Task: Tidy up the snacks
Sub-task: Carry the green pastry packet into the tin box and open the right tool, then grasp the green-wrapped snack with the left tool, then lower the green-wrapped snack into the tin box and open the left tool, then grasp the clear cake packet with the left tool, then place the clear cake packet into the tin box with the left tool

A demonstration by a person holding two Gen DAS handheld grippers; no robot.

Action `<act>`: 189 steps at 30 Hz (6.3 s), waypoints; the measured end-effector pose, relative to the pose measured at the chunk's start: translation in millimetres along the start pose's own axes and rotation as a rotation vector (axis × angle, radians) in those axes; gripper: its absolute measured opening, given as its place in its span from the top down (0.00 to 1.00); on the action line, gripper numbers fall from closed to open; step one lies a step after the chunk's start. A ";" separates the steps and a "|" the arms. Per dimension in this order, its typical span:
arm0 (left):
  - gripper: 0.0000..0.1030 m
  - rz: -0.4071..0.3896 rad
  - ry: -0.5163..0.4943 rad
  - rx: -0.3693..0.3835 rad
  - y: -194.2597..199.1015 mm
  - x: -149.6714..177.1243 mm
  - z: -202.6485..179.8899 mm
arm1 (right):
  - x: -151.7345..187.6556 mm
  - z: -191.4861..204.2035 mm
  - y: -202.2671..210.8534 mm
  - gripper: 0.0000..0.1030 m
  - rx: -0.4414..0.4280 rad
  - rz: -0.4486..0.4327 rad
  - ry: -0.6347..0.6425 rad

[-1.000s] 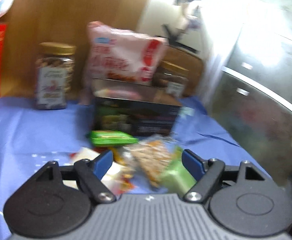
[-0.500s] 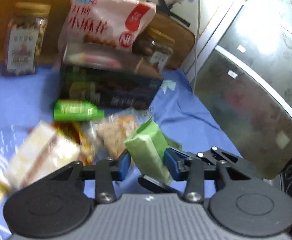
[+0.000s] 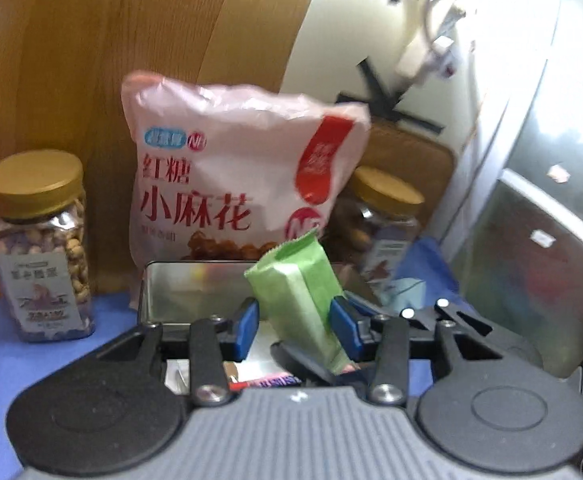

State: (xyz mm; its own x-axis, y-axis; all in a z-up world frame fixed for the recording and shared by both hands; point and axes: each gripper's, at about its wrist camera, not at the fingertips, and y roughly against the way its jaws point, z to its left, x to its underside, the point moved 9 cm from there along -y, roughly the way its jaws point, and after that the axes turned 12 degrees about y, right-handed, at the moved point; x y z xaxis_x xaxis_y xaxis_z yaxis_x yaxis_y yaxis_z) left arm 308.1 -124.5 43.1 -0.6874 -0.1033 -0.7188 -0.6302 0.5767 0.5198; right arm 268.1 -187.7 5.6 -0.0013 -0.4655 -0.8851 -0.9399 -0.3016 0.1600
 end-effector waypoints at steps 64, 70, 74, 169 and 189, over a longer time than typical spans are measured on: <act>0.45 0.026 0.015 -0.054 -36.0 10.8 -18.7 | 37.1 -50.2 39.5 0.57 0.120 -0.015 -0.234; 0.42 -0.042 0.090 0.007 38.2 14.7 -3.7 | 47.1 -84.7 50.5 0.57 0.119 -0.028 -0.452; 0.39 -0.080 0.059 -0.065 87.8 37.6 18.9 | 52.4 -100.3 66.8 0.56 0.081 -0.053 -0.627; 0.54 -0.127 0.043 -0.076 83.4 21.7 30.7 | -18.8 49.8 50.6 0.59 -0.161 -0.056 -0.084; 0.53 -0.139 0.085 -0.133 82.6 39.0 58.6 | 17.2 -22.5 40.2 0.51 -0.005 -0.046 -0.366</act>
State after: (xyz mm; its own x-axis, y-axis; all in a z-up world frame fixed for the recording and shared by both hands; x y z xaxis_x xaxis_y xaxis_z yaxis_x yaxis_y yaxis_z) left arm 250.4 -33.4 31.0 -0.6152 -0.2456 -0.7492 -0.7593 0.4404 0.4791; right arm 237.9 -226.6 6.6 -0.0823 -0.1229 -0.9890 -0.9401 -0.3197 0.1179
